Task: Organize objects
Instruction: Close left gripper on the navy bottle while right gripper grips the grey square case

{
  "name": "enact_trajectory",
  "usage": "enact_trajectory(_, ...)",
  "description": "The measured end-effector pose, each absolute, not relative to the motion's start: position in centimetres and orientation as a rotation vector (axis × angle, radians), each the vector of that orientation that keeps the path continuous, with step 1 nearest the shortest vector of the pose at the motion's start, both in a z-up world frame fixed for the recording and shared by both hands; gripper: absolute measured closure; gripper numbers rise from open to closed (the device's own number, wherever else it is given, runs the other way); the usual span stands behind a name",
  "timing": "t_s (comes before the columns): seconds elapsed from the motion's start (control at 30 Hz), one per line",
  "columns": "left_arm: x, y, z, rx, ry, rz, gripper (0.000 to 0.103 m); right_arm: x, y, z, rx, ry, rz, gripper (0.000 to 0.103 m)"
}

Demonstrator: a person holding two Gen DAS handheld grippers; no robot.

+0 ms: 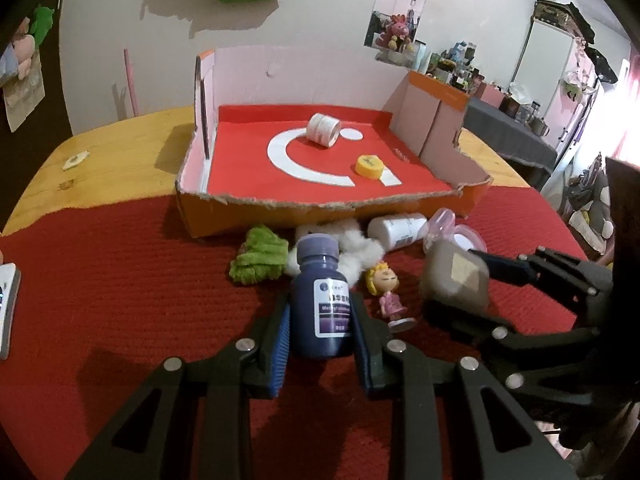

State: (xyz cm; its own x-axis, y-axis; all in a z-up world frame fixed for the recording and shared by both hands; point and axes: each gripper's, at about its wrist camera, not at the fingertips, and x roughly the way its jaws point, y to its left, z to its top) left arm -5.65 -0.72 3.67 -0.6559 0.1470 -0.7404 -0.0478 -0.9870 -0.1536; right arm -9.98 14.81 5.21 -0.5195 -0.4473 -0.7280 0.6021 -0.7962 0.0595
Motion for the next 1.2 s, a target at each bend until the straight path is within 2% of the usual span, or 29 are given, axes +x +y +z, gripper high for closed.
enact_trajectory(0.2,-5.1,-0.8,5.4,-1.179,-0.179,2.796,0.074,-9.7,15.0,8.3,0.921,0.267,-2.336,0.047)
enact_trajectory(0.5,-5.2,-0.9,5.6,-1.184,-0.180,2.796,0.074,-10.1,14.8,6.4,0.987,0.237,-2.293,0.047)
enact_trajectory(1.2,-9.1,-0.9,7.9,-1.162,-0.172,2.805,0.074,-14.0,15.0,9.8,0.946,0.210,-2.295,0.047)
